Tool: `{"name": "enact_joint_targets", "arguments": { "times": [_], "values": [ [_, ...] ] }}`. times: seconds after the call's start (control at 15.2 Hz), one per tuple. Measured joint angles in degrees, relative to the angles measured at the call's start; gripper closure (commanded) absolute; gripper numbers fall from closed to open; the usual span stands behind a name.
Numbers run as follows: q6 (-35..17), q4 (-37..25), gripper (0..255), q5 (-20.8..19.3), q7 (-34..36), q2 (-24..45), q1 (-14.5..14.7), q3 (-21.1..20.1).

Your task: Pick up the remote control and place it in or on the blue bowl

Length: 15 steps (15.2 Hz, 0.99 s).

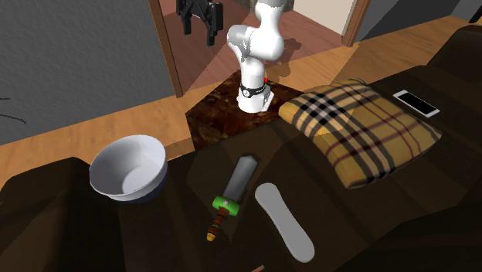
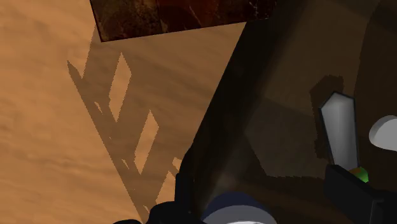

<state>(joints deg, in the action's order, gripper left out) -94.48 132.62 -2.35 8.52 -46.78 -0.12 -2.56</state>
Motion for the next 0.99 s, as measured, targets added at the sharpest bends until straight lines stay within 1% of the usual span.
{"name": "enact_joint_targets", "arguments": {
  "times": [0.13,0.26,0.73,0.99],
  "values": [
    [-0.6,0.1,0,0.1,-0.3,0.6,0.3,-0.2],
    [-2.8,-0.2,0,0.3,-1.4,3.4,1.2,-0.5],
    [-10.9,-3.4,0,1.2,-6.2,15.9,5.0,-2.5],
    [-14.3,-6.2,0,1.5,-8.8,22.9,7.0,-4.0]
  ]
}}
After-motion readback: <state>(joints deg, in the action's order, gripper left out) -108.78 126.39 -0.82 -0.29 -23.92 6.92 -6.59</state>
